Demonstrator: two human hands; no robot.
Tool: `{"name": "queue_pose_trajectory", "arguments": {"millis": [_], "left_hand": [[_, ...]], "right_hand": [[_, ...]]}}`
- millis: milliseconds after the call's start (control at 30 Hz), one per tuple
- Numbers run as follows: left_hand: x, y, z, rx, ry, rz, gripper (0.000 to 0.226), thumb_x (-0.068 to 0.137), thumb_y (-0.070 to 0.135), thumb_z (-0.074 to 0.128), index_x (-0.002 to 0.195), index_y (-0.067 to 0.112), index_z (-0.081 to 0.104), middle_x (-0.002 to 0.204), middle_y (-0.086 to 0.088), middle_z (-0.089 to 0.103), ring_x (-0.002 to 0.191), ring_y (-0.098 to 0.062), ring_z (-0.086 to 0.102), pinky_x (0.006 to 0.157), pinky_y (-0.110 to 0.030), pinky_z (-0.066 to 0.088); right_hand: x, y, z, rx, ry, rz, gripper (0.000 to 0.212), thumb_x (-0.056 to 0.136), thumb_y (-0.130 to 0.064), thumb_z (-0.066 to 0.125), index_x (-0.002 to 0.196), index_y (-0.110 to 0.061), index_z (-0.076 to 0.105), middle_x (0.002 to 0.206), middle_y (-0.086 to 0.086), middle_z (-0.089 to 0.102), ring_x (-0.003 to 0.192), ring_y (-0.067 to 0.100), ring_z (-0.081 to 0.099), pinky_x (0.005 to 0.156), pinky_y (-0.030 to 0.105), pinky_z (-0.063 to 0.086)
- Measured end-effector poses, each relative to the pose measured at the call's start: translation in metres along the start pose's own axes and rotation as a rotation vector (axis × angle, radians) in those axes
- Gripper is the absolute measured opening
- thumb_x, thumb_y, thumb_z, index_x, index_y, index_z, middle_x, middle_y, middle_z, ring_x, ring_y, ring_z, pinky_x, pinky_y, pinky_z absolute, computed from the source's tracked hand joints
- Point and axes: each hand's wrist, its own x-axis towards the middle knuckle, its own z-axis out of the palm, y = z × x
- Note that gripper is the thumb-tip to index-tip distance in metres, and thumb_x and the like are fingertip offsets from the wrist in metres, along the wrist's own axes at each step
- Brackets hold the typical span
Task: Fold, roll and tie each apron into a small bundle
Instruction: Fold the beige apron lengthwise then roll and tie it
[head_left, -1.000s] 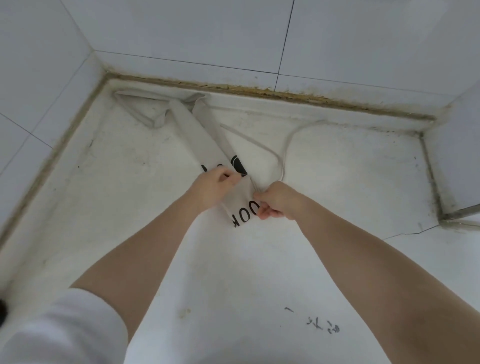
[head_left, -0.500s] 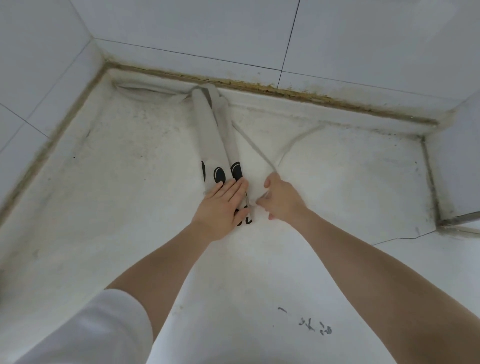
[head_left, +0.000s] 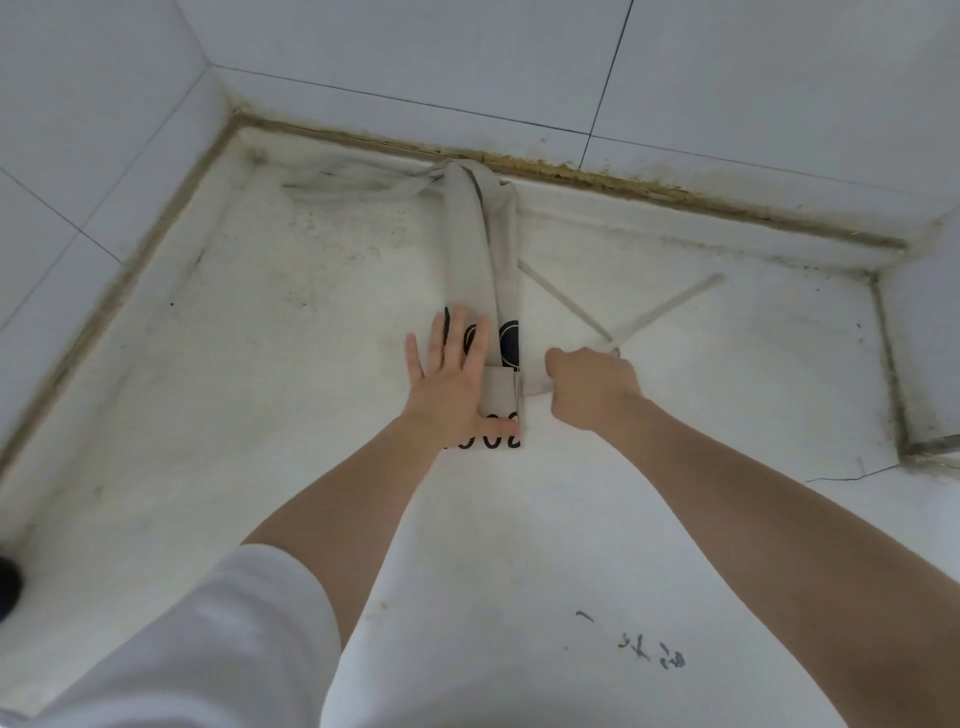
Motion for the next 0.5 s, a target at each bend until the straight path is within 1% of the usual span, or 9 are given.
{"name": "queue_pose_trajectory", "arguments": {"millis": [67, 100, 133, 200, 233, 267, 333, 400, 500], "left_hand": [[0.000, 0.000, 0.002, -0.084, 0.001, -0.036, 0.130, 0.063, 0.073, 0.064, 0.147, 0.016, -0.018, 0.153, -0.007, -0.026, 0.141, -0.029, -0.025, 0.111, -0.048, -0.015], [0.001, -0.001, 0.004, -0.148, 0.006, -0.016, 0.129, 0.063, 0.069, 0.067, 0.149, 0.014, -0.011, 0.154, -0.009, -0.023, 0.142, -0.029, -0.021, 0.115, -0.047, -0.010], [0.000, -0.001, 0.005, -0.222, 0.023, 0.016, 0.124, 0.063, 0.064, 0.071, 0.150, 0.011, 0.000, 0.155, -0.011, -0.018, 0.143, -0.030, -0.016, 0.118, -0.045, -0.004], [-0.002, -0.005, 0.008, -0.392, 0.051, 0.081, 0.098, 0.066, 0.050, 0.078, 0.139, 0.006, 0.030, 0.156, -0.015, -0.008, 0.145, -0.026, -0.007, 0.118, -0.036, 0.006], [-0.004, -0.009, 0.008, -0.477, 0.036, 0.092, 0.080, 0.069, 0.041, 0.079, 0.129, 0.005, 0.040, 0.156, -0.014, -0.005, 0.146, -0.021, -0.003, 0.116, -0.027, 0.009], [-0.006, -0.014, 0.006, -0.535, 0.003, 0.095, 0.064, 0.074, 0.034, 0.077, 0.120, 0.005, 0.045, 0.157, -0.012, -0.004, 0.146, -0.016, 0.001, 0.112, -0.019, 0.010], [-0.009, -0.025, 0.002, -0.541, -0.047, 0.118, 0.038, 0.084, 0.025, 0.068, 0.113, 0.006, 0.052, 0.158, -0.008, 0.002, 0.145, -0.013, 0.011, 0.107, -0.012, 0.013], [-0.009, -0.032, 0.000, -0.514, -0.051, 0.148, 0.024, 0.090, 0.017, 0.060, 0.111, 0.006, 0.058, 0.156, -0.008, 0.015, 0.142, -0.016, 0.024, 0.108, -0.014, 0.018], [-0.014, -0.029, -0.005, -0.533, -0.059, 0.146, 0.019, 0.091, 0.010, 0.057, 0.107, 0.007, 0.066, 0.146, -0.011, 0.033, 0.130, -0.023, 0.043, 0.111, -0.026, 0.029]], "right_hand": [[-0.003, -0.009, 0.003, 0.053, 0.178, -0.065, 0.034, 0.087, -0.018, 0.045, 0.121, -0.013, 0.047, 0.115, 0.007, 0.053, 0.103, 0.028, 0.053, 0.074, 0.031, 0.035], [-0.005, -0.013, 0.005, 0.066, 0.223, -0.124, 0.038, 0.088, -0.021, 0.046, 0.125, -0.013, 0.045, 0.118, 0.007, 0.051, 0.105, 0.027, 0.052, 0.076, 0.032, 0.036], [-0.005, -0.016, 0.010, 0.101, 0.215, -0.176, 0.044, 0.088, -0.025, 0.049, 0.130, -0.013, 0.041, 0.124, 0.007, 0.048, 0.107, 0.028, 0.051, 0.081, 0.033, 0.039], [-0.007, -0.020, 0.020, 0.177, 0.077, -0.248, 0.063, 0.087, -0.031, 0.055, 0.143, -0.014, 0.028, 0.140, 0.010, 0.037, 0.123, 0.031, 0.044, 0.098, 0.039, 0.040], [-0.008, -0.019, 0.025, 0.163, 0.018, -0.279, 0.071, 0.088, -0.031, 0.056, 0.147, -0.016, 0.020, 0.149, 0.011, 0.026, 0.134, 0.031, 0.033, 0.106, 0.041, 0.035], [-0.010, -0.017, 0.027, 0.114, -0.018, -0.306, 0.076, 0.088, -0.032, 0.055, 0.150, -0.018, 0.013, 0.155, 0.011, 0.014, 0.141, 0.029, 0.020, 0.111, 0.041, 0.030], [-0.011, -0.010, 0.028, 0.014, -0.075, -0.332, 0.087, 0.085, -0.045, 0.056, 0.151, -0.020, 0.006, 0.159, 0.005, -0.007, 0.146, 0.025, 0.002, 0.116, 0.042, 0.020], [-0.012, -0.006, 0.029, -0.063, -0.135, -0.332, 0.106, 0.075, -0.064, 0.061, 0.152, -0.019, 0.003, 0.158, 0.004, -0.013, 0.146, 0.025, -0.003, 0.117, 0.045, 0.018], [-0.020, -0.008, 0.032, -0.174, -0.130, -0.346, 0.124, 0.064, -0.071, 0.065, 0.151, -0.021, -0.008, 0.158, 0.007, -0.013, 0.145, 0.028, -0.003, 0.113, 0.049, 0.021]]}}
